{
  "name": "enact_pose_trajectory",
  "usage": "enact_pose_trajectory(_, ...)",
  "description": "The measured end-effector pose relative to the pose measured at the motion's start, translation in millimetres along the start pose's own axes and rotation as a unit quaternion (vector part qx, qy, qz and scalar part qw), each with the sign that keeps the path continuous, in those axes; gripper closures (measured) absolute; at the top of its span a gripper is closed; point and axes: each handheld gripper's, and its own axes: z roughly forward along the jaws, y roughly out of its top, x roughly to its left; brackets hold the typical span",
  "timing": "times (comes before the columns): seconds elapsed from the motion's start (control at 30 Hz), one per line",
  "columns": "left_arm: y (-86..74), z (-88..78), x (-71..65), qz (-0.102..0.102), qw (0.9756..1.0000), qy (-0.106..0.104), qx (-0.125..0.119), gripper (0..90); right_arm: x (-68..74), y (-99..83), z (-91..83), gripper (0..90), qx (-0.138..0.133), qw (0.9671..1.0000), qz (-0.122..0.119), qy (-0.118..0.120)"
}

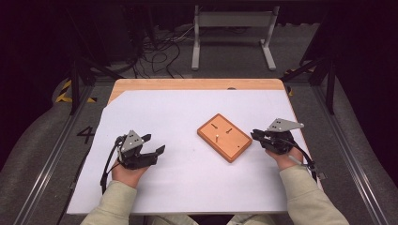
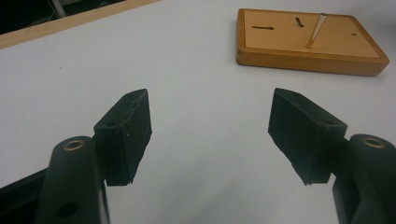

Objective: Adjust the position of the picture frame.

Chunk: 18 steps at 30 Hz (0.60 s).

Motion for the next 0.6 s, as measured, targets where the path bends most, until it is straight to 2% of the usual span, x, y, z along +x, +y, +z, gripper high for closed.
enact_pose_trajectory(0.27,-0.3,-0.3,0.6,-0.001,1.0,0.002,-0.002,30.2,-9.4,12.1,13.5,88.6,0.008,0.9997,0.021,-0.002)
enact_pose_trajectory(0.6,-1.9,-3.3,-0.4,-0.004,1.0,0.004,0.0,30.2,-14.3,22.6,31.0,89.7,0.024,0.9995,0.021,-0.005)
